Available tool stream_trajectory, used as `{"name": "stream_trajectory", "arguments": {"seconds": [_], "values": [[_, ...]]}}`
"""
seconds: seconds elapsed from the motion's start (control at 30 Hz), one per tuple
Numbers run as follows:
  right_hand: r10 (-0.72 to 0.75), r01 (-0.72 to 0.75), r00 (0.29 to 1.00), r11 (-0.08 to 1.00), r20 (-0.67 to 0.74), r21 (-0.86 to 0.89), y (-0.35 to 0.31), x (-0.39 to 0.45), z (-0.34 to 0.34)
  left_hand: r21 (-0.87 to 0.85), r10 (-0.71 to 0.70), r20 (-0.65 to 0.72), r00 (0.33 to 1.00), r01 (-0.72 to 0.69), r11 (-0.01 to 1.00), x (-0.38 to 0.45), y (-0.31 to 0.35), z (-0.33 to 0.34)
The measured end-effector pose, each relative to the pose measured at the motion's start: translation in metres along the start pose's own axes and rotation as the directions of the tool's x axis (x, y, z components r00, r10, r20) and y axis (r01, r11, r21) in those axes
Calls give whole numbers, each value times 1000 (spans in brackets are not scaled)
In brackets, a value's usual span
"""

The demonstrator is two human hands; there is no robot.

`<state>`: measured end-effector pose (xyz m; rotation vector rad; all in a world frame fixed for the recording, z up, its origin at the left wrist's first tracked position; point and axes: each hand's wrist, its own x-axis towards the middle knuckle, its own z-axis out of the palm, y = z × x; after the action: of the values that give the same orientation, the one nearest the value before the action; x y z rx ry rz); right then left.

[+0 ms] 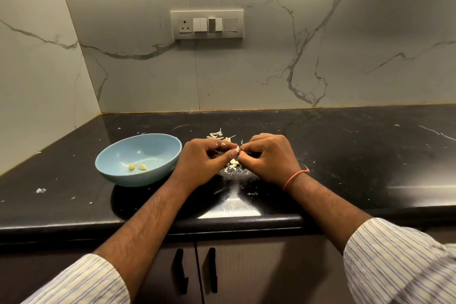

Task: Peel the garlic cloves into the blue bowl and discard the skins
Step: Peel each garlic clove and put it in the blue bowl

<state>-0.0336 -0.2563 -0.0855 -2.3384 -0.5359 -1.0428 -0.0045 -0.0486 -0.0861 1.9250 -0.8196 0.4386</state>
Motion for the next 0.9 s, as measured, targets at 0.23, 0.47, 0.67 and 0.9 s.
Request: {"name": "stream_trajectory", "arguments": {"seconds": [0.23, 0.47, 0.67, 0.9], "values": [[9, -9, 1000, 1000, 6, -23, 0, 0, 0, 36, 82, 2, 997, -82, 996, -2, 2, -1], [30, -32, 999, 998, 46, 48, 0, 0, -3, -45, -7, -27, 1000, 6, 999, 1, 0, -1], [42, -46, 997, 996, 63, 73, 2, -1, -5, -85, -46, -8, 999, 45, 995, 1, -1, -1], [151, -151, 988, 988, 19, 38, 12, 2, -1, -33, -17, -87, 996, 14, 999, 2, -2, -1]]}}
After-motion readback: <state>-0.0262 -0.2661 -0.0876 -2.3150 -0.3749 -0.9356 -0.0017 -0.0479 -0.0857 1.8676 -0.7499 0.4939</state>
